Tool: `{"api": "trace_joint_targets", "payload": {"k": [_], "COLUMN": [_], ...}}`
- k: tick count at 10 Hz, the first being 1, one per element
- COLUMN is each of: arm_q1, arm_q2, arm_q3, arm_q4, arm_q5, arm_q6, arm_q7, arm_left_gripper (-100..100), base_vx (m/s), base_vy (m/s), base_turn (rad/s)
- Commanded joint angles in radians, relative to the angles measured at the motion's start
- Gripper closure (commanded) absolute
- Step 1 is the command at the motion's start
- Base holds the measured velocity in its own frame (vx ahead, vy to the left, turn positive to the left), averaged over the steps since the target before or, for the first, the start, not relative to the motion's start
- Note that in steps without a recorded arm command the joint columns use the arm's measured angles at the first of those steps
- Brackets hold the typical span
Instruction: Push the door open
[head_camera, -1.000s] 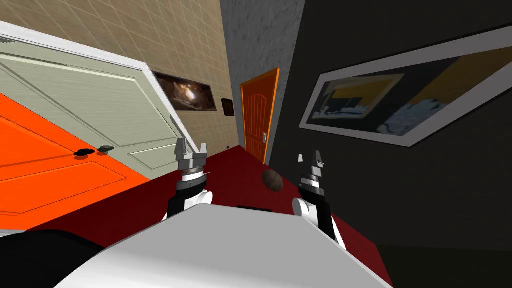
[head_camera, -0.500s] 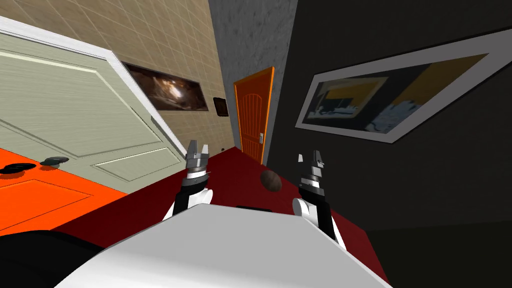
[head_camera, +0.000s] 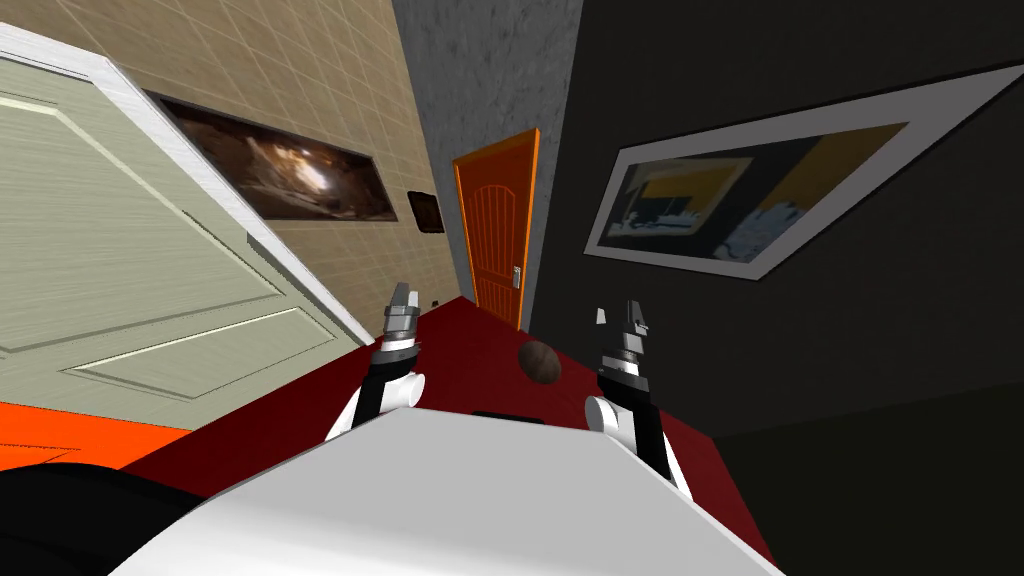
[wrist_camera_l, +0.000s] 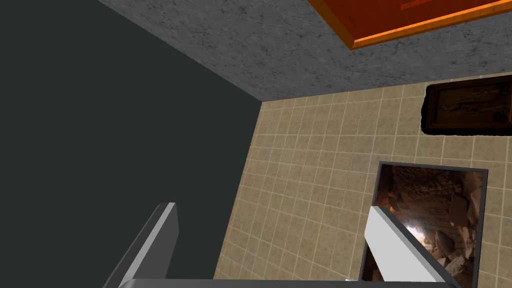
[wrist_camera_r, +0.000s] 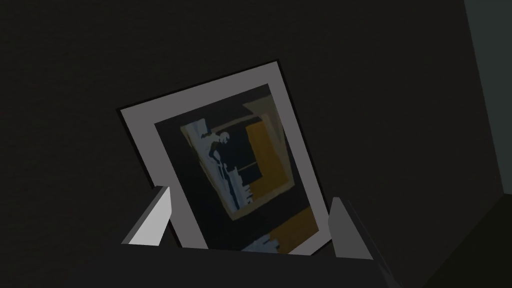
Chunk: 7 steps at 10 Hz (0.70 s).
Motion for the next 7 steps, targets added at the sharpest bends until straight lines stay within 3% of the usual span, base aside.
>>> {"api": "trace_joint_targets", "payload": {"k": [1, 7], "arm_q1": [-0.019, -0.101], "arm_q2": [0.006, 0.029], "arm_q3": [0.014, 0.087], "arm_q4": [0.028, 0.155], "arm_q5": [-0.014, -0.068], "arm_q6": [0.005, 0.026], "arm_q7": [-0.030, -0.145], "arm_left_gripper": [-100, -100], "base_vx": [0.088, 0.071], "base_vy": [0.100, 0.091], "base_turn": [-0.153, -0.181]}}
